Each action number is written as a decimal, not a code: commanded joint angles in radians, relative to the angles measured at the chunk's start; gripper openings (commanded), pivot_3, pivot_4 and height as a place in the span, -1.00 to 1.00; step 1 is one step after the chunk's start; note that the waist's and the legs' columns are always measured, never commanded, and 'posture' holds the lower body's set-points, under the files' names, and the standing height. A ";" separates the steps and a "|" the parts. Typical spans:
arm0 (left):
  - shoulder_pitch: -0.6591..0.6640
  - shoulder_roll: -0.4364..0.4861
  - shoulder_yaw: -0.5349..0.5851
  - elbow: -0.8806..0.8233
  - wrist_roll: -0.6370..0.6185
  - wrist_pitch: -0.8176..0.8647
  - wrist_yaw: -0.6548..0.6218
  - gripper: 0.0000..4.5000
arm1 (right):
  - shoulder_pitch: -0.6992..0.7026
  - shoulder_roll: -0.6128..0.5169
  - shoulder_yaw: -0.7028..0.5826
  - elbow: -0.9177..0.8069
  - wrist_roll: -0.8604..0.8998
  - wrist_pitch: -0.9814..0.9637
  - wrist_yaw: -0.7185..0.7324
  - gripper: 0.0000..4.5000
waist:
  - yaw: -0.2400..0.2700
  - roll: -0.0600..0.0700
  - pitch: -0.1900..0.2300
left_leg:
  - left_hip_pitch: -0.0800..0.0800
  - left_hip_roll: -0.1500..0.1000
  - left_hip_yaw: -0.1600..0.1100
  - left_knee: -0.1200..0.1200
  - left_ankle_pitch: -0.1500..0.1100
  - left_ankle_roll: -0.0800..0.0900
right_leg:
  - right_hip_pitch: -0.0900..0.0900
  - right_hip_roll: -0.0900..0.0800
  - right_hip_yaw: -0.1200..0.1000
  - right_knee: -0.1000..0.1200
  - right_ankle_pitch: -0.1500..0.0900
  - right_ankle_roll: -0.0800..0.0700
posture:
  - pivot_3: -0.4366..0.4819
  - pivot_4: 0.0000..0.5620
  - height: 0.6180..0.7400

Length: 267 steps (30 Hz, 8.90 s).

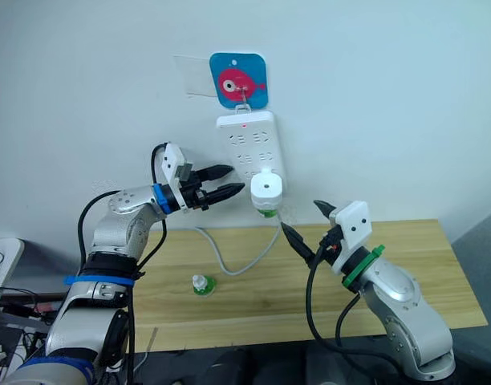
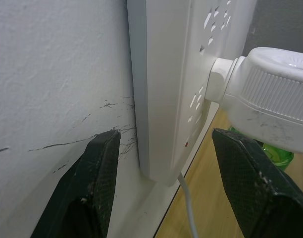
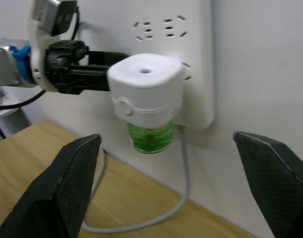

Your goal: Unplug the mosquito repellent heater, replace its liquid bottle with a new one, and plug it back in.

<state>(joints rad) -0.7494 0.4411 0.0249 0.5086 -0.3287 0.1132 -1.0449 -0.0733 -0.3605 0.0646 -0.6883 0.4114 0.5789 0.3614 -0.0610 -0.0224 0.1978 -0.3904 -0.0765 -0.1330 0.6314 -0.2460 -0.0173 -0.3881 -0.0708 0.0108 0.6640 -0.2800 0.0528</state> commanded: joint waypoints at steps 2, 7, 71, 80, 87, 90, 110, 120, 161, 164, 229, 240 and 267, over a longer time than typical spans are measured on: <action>-0.062 -0.035 -0.008 0.060 0.022 -0.050 -0.007 0.35 | -0.009 0.004 0.003 -0.067 -0.003 0.000 -0.021 1.00 | 0.002 0.000 0.006 | 0.000 0.000 0.000 0.002 0.001 -0.001 | 0.000 0.000 0.000 -0.001 0.002 0.001 | -0.53 -0.18 1.00; -0.103 -0.065 -0.014 0.130 0.038 -0.089 -0.048 0.35 | -0.026 0.004 -0.005 -0.078 0.005 0.026 -0.039 1.00 | -0.015 -0.001 0.016 | -0.004 0.000 0.002 0.010 0.002 -0.001 | 0.000 0.001 -0.001 0.000 0.005 0.004 | -0.56 -0.20 1.00; -0.062 -0.107 0.000 -0.063 -0.019 0.075 -0.025 -0.42 | -0.371 0.225 0.173 0.015 -0.200 0.290 -0.374 1.00 | -0.035 0.002 0.041 | -0.009 0.000 0.001 0.013 0.001 0.000 | -0.005 0.001 0.001 0.001 0.007 0.003 | -0.60 -0.05 1.00; -0.056 -0.105 -0.003 -0.067 -0.017 0.068 -0.023 -0.42 | -0.359 0.249 0.180 0.030 -0.236 0.250 -0.349 0.29 | -0.035 0.002 0.042 | -0.009 0.000 0.001 0.013 0.001 0.000 | -0.005 0.001 0.001 0.001 0.008 0.003 | -0.59 -0.05 1.00; -0.049 -0.105 -0.004 -0.076 -0.015 0.075 -0.014 -0.42 | -0.338 0.249 0.183 0.008 -0.254 0.253 -0.333 0.30 | -0.035 0.002 0.042 | -0.009 0.000 0.001 0.013 0.001 0.000 | -0.005 0.001 0.001 0.001 0.008 0.003 | -0.58 -0.09 1.00; -0.064 -0.105 0.006 -0.045 -0.010 0.093 0.016 -0.42 | -0.301 0.230 0.178 -0.038 -0.253 0.267 -0.320 0.30 | -0.033 0.002 0.042 | -0.010 0.000 0.000 0.013 0.001 0.000 | -0.005 0.001 0.001 0.001 0.008 0.003 | -0.59 -0.10 1.00; -0.082 -0.058 0.016 0.074 0.031 0.020 0.052 -0.26 | -0.220 0.196 -0.078 -0.236 -0.158 0.455 -0.270 0.30 | -0.040 0.002 0.042 | -0.009 0.000 0.002 0.013 0.009 -0.001 | -0.005 0.002 0.000 -0.001 0.017 0.006 | -0.67 -0.17 1.00; 0.109 0.009 0.062 -0.211 -0.031 0.150 0.098 0.98 | -0.222 0.296 -0.357 -0.183 0.031 0.539 -0.255 0.30 | -0.082 0.004 0.043 | -0.010 0.002 0.004 0.008 0.009 -0.001 | -0.010 0.002 0.004 0.001 0.017 0.005 | -0.62 -0.11 1.00; 0.438 -0.288 -0.270 -0.702 0.052 -0.003 0.376 0.98 | -0.098 0.223 -0.204 -0.008 1.375 -0.039 -1.127 0.30 | -0.060 0.010 0.053 | -0.017 0.004 0.019 -0.001 0.012 0.004 | -0.022 0.006 0.010 -0.001 0.018 0.003 | -0.58 -0.01 1.00; 0.444 -0.287 -0.275 -0.705 0.048 0.000 0.369 0.82 | -0.097 0.209 -0.190 -0.007 1.378 -0.068 -1.123 0.30 | -0.060 0.010 0.053 | -0.017 0.004 0.019 -0.001 0.012 0.004 | -0.022 0.006 0.010 -0.001 0.018 0.003 | -0.59 0.01 1.00; 0.277 -0.124 -0.283 -0.494 0.053 -0.321 -0.125 0.01 | -0.515 -0.552 -0.031 0.863 1.561 0.892 -0.070 0.36 | -0.047 0.004 0.079 | -0.026 0.015 0.020 0.014 0.008 0.010 | -0.023 0.013 0.008 -0.005 0.022 -0.001 | -0.50 0.02 1.00; 0.289 -0.111 -0.275 -0.584 -0.086 -0.046 -0.087 0.01 | -0.489 -0.592 -0.037 0.744 1.561 0.870 -0.048 0.36 | -0.047 0.004 0.079 | -0.026 0.015 0.021 0.014 0.008 0.010 | -0.023 0.014 0.008 -0.004 0.023 -0.001 | -0.49 -0.03 1.00; 0.091 -0.057 0.072 -0.459 -0.656 1.243 0.195 0.98 | -0.468 -0.606 -0.091 0.698 1.389 0.833 0.091 0.36 | -0.046 0.004 0.078 | -0.027 0.015 0.023 0.016 0.011 0.005 | -0.028 0.014 0.010 0.000 0.024 -0.001 | -0.48 -0.25 1.00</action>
<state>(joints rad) -0.6649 0.3706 0.0658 0.1422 -0.9892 1.4167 -0.8512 -0.5394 -0.9592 0.0166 0.0007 1.7754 1.4222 0.4345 -0.1071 -0.0182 0.2757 -0.4175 -0.0611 -0.1092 0.6469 -0.2348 -0.0132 -0.4164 -0.0577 0.0216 0.6637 -0.2554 0.0520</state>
